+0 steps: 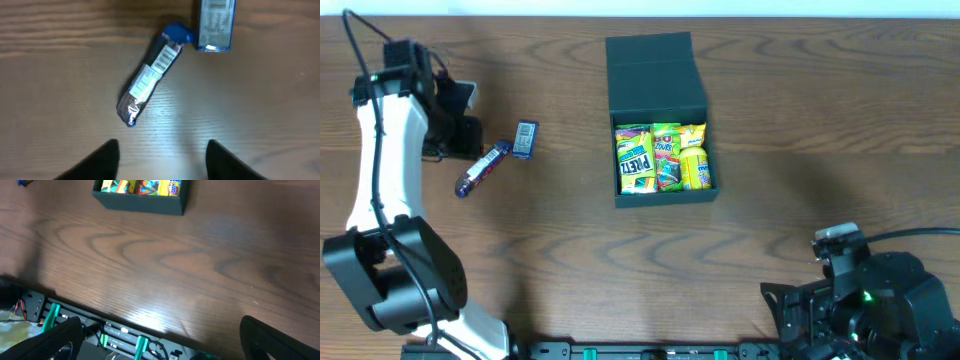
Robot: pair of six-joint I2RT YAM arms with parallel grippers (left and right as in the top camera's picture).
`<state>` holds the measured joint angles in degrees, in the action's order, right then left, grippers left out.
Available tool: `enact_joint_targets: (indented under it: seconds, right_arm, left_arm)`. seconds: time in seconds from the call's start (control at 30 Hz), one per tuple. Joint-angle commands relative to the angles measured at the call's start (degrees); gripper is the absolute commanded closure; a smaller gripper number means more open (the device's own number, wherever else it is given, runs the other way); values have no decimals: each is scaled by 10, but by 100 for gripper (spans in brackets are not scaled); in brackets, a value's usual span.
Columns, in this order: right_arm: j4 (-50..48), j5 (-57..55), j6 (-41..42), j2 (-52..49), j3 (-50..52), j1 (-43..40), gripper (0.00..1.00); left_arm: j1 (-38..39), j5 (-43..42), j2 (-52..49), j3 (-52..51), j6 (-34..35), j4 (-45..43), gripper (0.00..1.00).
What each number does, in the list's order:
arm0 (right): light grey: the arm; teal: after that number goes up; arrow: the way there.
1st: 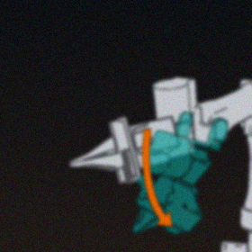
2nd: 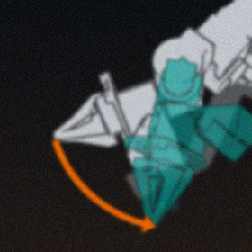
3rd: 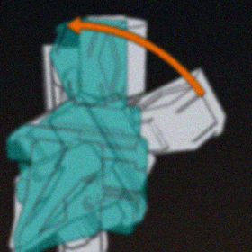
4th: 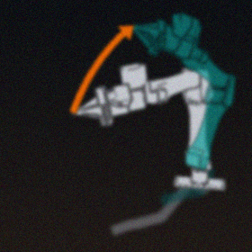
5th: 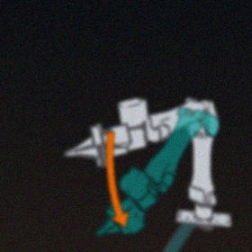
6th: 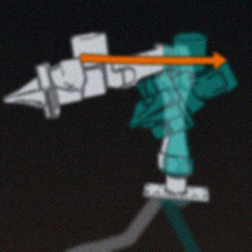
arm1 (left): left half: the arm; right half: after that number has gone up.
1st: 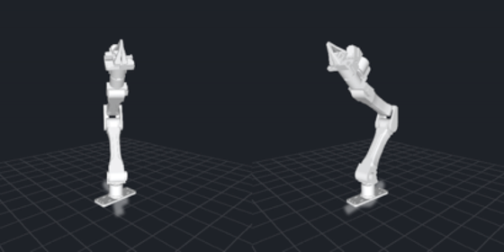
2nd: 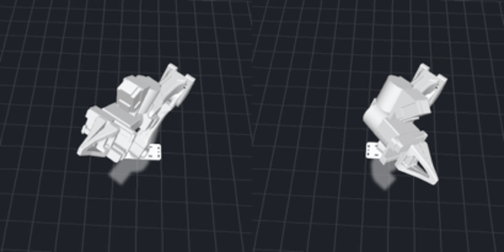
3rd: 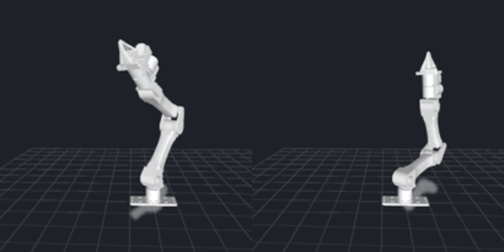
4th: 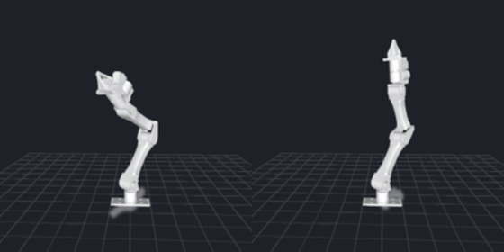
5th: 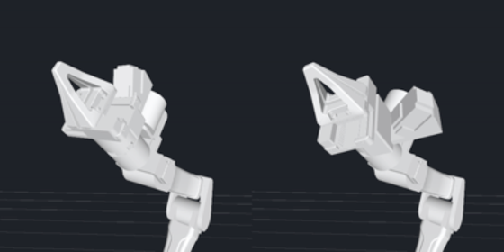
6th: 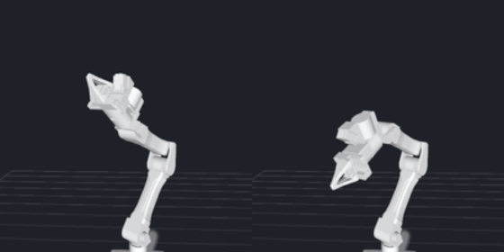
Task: Pack container
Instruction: 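Move the left gripper left and grasp the blue wrapped bar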
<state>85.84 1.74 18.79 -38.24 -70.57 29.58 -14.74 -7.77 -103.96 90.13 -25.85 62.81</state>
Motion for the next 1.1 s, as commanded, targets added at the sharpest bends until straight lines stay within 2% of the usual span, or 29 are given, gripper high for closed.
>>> enact_joint_targets:
  seconds: [0.0, 0.13, 0.27, 0.7, 0.83, 1.07]
  right_arm:
    - [-1, -2, -9, 0, -6, -3, 1]
    - [-1, -2, -9, 0, -6, -3, 1]
    - [-1, -2, -9, 0, -6, -3, 1]
    - [-1, -2, -9, 0, -6, -3, 1]
    - [-1, -2, -9, 0, -6, -3, 1]
    - [-1, -2, -9, 0, -6, -3, 1]
  left_arm:
    - [-11, -26, 2, -43, -61, -34, 31]
    - [-11, -23, 2, -91, -103, -95, 19]
    - [-11, -13, 2, -133, -106, -160, 15]
    - [-11, 13, 2, -246, -107, -360, 18]
    - [-11, 13, 2, -263, -106, -383, 17]
    - [-11, 2, -17, -274, -101, -396, 21]
